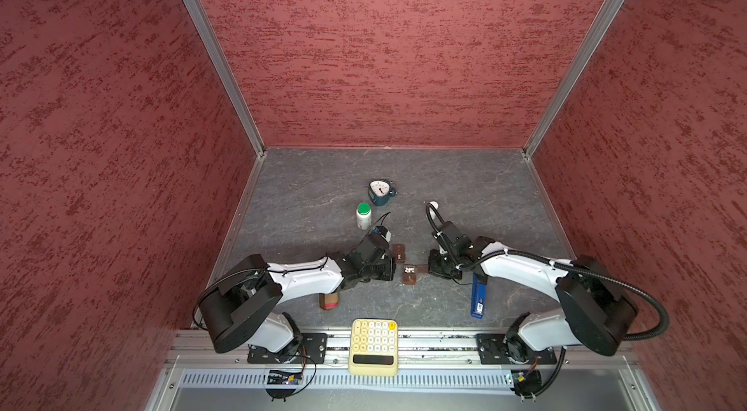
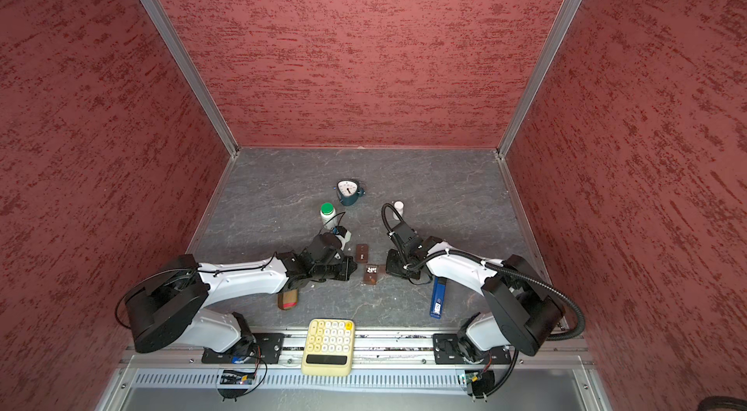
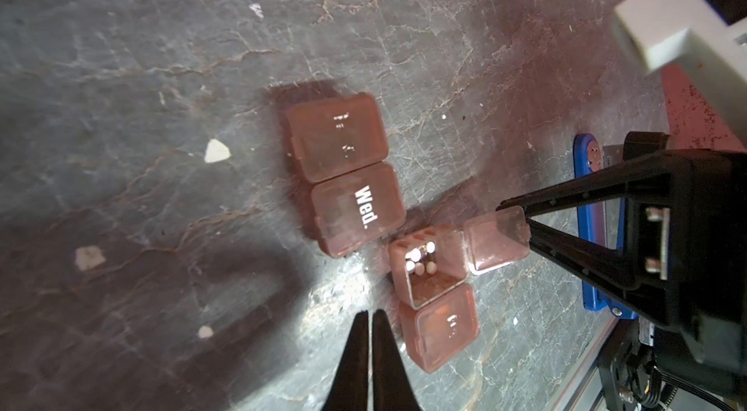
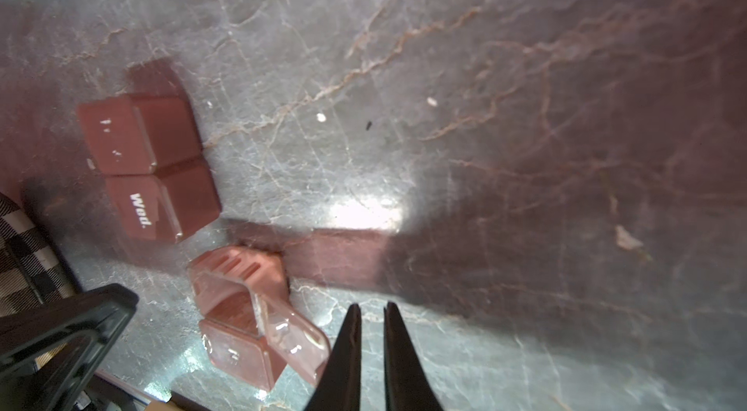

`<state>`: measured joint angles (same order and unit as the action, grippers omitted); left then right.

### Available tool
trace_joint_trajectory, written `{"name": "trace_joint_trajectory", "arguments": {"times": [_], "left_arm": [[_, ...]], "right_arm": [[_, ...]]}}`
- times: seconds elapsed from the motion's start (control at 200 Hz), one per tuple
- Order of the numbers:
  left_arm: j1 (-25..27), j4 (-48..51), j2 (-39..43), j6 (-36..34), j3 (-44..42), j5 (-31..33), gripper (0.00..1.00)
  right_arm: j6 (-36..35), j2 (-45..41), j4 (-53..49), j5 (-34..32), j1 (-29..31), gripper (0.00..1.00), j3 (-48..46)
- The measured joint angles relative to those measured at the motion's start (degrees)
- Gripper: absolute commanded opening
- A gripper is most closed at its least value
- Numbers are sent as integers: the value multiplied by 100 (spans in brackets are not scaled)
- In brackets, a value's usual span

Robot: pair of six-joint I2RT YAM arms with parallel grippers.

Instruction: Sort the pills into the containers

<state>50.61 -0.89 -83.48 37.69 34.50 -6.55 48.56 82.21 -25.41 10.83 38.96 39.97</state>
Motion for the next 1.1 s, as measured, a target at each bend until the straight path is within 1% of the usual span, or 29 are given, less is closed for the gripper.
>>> {"name": "trace_joint_trajectory", "arguments": {"times": [0.19,0.391,0.611,0.706,0.957,1.102], "left_arm": [[-31,7,-138,-2,11,-146,7],[-48,48,-247,-24,129,-260,7],[-103,48,-232,-42,160,-323,12],[-170,48,-48,-31,96,-361,15],[-411,44,800,66,-295,-398,23],[-531,48,1034,133,-507,-435,25]], "right_arm": [[-101,-225,-44,74,9,17,33],[-164,-227,-39,186,96,19,190],[-208,-24,11,297,208,21,402],[-210,72,13,319,254,21,466],[-251,365,24,354,299,23,597],[-254,420,26,356,315,24,710]]}}
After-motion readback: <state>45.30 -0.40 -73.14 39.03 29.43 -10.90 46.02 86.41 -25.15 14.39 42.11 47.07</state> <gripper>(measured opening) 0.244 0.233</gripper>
